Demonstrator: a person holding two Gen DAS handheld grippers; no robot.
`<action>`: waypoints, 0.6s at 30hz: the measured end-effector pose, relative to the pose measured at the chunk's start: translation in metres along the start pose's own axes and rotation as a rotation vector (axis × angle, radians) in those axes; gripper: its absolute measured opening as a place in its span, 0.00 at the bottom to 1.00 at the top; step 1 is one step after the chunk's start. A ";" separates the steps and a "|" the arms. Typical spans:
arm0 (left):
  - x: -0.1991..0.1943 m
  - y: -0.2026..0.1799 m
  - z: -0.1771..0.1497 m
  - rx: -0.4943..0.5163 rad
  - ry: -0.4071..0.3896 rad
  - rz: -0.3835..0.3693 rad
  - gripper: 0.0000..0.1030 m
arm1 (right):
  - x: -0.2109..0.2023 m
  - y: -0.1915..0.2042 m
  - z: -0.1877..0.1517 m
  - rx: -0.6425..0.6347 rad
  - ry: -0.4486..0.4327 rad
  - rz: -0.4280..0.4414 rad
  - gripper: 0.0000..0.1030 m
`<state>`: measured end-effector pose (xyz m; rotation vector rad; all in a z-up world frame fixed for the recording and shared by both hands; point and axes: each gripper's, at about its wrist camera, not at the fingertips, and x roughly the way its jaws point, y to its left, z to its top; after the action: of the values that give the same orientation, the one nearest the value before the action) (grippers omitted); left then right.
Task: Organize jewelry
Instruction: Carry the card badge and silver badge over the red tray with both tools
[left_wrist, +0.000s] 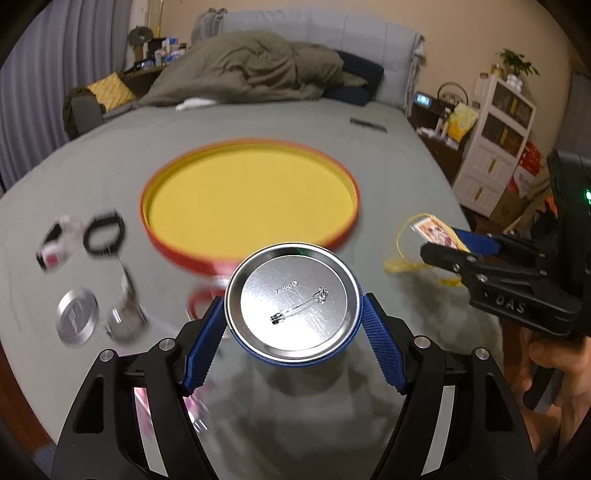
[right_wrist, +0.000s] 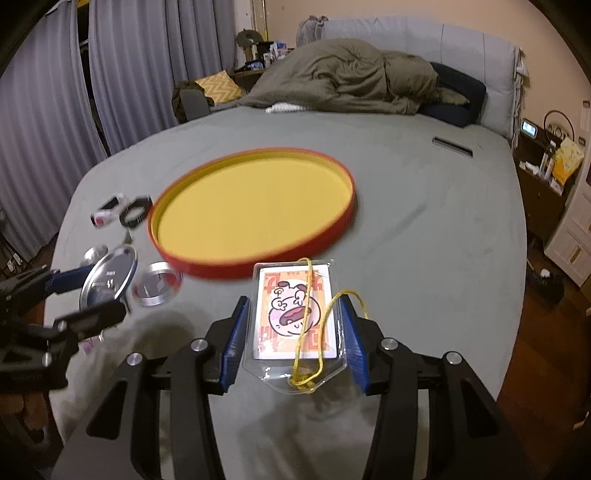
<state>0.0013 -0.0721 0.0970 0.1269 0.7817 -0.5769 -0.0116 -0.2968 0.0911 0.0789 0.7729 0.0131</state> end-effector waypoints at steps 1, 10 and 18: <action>-0.001 0.003 0.010 -0.001 -0.010 0.002 0.69 | -0.002 0.000 0.010 -0.004 -0.008 0.002 0.44; 0.007 0.043 0.113 0.004 -0.103 0.027 0.69 | -0.017 0.019 0.136 -0.069 -0.115 0.006 0.44; 0.076 0.083 0.173 0.009 -0.060 0.058 0.69 | 0.036 0.029 0.226 -0.047 -0.109 0.026 0.44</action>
<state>0.1973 -0.0907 0.1592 0.1395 0.7147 -0.5274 0.1724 -0.2815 0.2290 0.0446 0.6626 0.0507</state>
